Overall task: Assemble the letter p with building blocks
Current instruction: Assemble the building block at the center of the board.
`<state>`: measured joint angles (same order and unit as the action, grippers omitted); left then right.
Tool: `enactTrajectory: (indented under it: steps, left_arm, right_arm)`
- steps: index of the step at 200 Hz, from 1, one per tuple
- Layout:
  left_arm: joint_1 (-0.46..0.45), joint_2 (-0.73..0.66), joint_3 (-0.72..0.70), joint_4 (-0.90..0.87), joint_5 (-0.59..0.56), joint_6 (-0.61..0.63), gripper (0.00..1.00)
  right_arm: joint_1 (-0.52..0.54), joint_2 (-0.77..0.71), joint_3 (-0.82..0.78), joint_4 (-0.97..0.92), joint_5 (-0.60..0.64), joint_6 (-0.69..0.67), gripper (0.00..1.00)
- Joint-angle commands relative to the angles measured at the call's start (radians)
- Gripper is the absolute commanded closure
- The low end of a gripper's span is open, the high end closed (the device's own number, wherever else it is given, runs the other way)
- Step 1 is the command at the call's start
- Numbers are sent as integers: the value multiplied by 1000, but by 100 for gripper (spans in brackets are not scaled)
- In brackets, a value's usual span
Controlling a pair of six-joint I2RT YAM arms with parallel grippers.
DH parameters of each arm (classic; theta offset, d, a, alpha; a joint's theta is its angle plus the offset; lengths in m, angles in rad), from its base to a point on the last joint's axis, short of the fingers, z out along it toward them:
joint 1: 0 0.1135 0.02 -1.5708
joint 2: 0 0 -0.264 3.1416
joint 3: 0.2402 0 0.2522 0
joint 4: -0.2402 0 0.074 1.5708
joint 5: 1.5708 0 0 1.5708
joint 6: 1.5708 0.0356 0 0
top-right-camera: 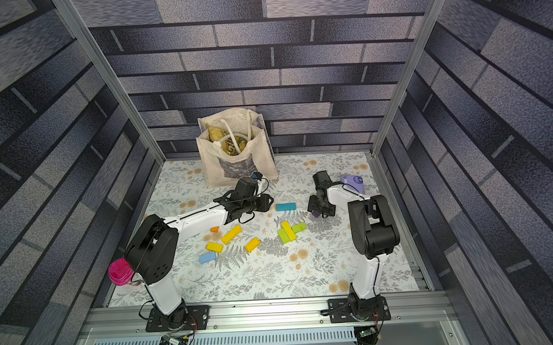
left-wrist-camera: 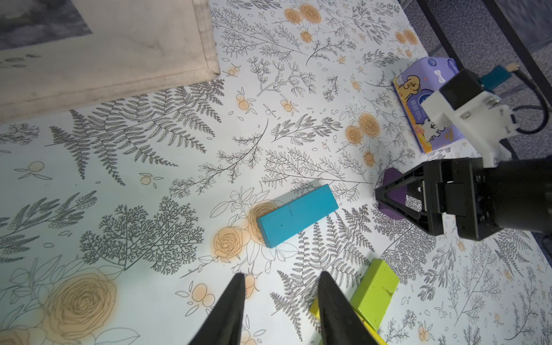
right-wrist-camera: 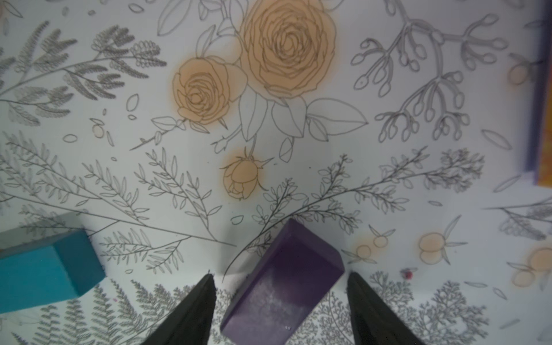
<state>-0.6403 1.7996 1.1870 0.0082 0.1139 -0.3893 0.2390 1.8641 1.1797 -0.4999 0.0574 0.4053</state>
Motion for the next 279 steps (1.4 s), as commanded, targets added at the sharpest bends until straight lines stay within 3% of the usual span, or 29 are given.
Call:
enactTrajectory:
  steps: [1,24,64,102,203,279]
  left_arm:
    - [-4,-15,-12,-3,-16,18,56]
    - [-3,-11,-9,-2,-15,15,56]
    - [-1,1,2,-2,-7,6,55]
    - [1,7,8,-8,0,0,54]
    - [2,29,11,-2,17,-17,53]
    - [2,50,13,7,25,-25,51]
  right_arm:
    - [-6,36,-4,10,-18,13,29]
    - [-6,30,-11,0,-10,3,39]
    - [-6,14,-26,-31,-37,-24,81]
    - [-6,-50,-70,1,-120,-62,100]
    - [13,-20,-49,1,-213,-115,100]
    - [85,-25,-67,2,-168,-99,98]
